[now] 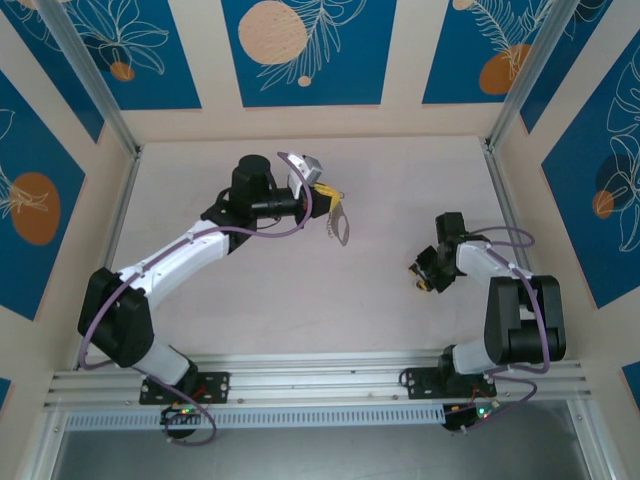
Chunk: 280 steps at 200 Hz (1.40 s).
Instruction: Put the keys on the keyring
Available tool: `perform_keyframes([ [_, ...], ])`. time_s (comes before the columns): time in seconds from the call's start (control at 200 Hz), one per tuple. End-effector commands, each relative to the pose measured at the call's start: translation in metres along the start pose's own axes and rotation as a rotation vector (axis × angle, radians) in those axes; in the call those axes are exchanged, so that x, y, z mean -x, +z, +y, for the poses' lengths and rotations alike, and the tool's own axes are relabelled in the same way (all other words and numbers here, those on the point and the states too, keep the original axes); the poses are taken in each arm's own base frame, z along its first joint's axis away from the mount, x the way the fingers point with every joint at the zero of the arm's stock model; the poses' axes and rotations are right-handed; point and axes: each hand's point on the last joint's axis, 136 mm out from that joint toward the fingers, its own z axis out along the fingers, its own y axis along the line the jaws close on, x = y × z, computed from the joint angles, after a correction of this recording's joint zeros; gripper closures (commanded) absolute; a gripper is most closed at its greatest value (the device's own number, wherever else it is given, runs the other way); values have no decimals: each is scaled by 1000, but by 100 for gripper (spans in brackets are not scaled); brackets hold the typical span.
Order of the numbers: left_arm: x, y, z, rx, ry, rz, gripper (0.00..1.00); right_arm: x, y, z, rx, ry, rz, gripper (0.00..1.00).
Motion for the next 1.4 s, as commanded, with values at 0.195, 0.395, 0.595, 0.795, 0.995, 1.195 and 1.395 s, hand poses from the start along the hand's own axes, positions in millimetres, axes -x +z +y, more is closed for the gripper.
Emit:
perform_keyframes([
  [0.195,7,4,-5,-32,30,-29,100,-9,-18,-3,32,9,-6,66],
  [0.395,7,5,-4,-34,31,-30,100,-10,-16,-4,26,12,6,65],
  [0.595,5,6,-3,-32,31,-28,100,-16,-10,-10,16,19,25,65],
  [0.795,5,7,-2,-32,30,-27,100,-17,-5,-12,12,21,33,67],
  [0.995,3,8,-2,-32,31,-26,100,-14,-2,-9,11,21,33,69],
  [1.195,1,8,-1,-33,32,-21,100,-8,0,-6,5,11,24,77],
  [1.395,0,10,0,-36,27,-17,100,-5,4,-6,-3,1,22,98],
])
